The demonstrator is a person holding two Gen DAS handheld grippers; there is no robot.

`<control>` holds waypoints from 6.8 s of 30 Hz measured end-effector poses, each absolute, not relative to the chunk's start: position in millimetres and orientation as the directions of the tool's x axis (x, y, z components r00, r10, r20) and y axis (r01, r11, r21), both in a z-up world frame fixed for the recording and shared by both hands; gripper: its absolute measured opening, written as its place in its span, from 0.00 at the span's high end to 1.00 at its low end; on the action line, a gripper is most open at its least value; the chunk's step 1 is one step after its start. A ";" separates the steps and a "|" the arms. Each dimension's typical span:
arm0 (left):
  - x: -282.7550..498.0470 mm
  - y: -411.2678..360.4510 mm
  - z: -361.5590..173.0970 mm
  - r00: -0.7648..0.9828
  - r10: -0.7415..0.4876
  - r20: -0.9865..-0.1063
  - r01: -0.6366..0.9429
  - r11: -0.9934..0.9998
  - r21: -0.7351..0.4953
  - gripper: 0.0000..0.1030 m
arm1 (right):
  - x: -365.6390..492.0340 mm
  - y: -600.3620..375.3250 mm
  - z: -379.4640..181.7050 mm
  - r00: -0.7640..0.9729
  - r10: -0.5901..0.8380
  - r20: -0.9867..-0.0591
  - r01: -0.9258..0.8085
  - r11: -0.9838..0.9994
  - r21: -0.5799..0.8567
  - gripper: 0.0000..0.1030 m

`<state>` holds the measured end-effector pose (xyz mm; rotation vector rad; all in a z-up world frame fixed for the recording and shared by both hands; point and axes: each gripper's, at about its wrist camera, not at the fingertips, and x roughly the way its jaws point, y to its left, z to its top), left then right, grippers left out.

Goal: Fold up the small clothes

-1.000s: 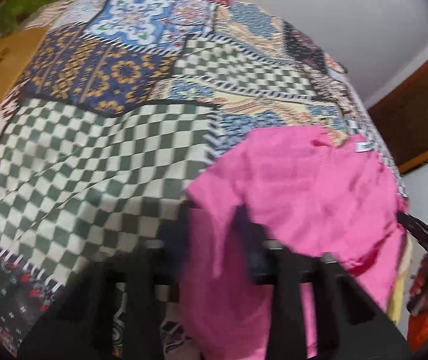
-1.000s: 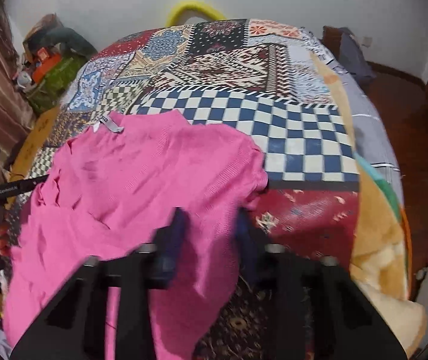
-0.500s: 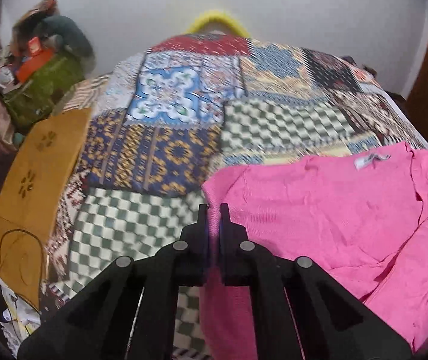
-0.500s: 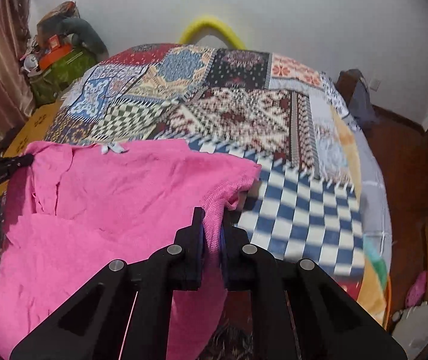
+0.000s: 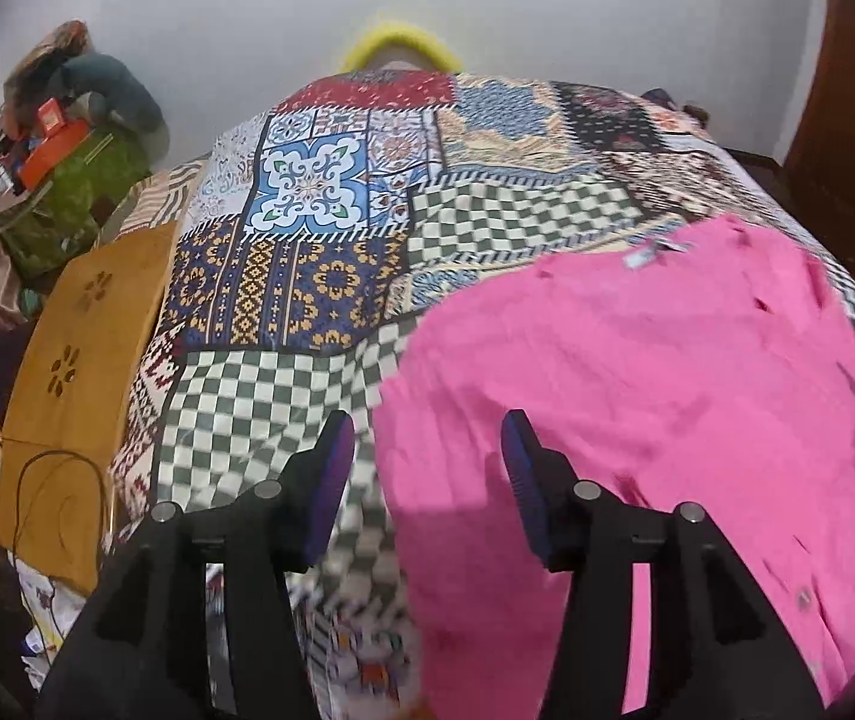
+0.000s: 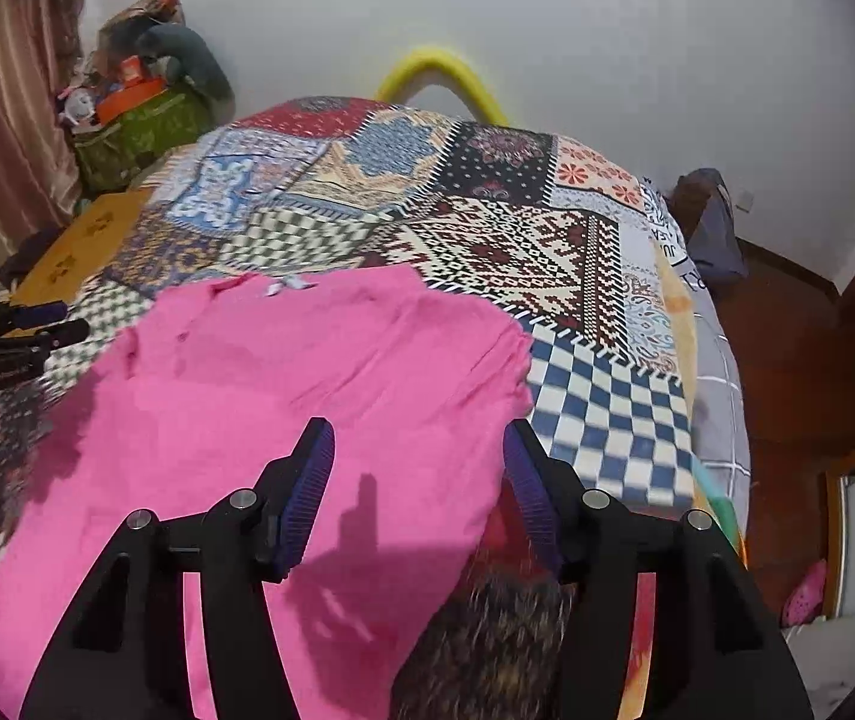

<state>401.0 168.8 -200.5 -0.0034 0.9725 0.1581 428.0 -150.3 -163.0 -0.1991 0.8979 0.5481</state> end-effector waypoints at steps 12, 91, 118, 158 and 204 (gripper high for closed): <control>289.9 150.2 -171.1 0.554 0.088 -0.828 -0.153 0.988 0.003 0.41 | 328.3 -188.7 -137.5 0.493 0.442 -0.750 -0.562 0.819 0.113 0.35; 166.1 127.0 -192.7 0.542 -0.133 -0.830 -0.081 0.975 -0.209 0.95 | 253.0 -204.8 -200.8 0.337 0.546 -0.767 -0.592 0.756 0.279 0.94; 353.8 161.0 -90.3 0.737 0.031 -0.675 -0.184 0.970 -0.157 0.95 | 392.3 -172.6 -98.6 0.576 0.555 -0.600 -0.579 0.795 0.181 0.94; 377.5 188.0 -229.2 0.477 -0.009 -0.879 -0.188 0.976 -0.112 0.56 | 416.5 -165.7 -181.5 0.447 0.451 -0.772 -0.560 0.815 0.152 0.50; 341.9 201.7 -241.9 0.508 -0.097 -0.856 -0.262 0.929 -0.261 0.44 | 368.6 -178.3 -235.0 0.285 0.519 -0.806 -0.511 0.794 0.330 0.72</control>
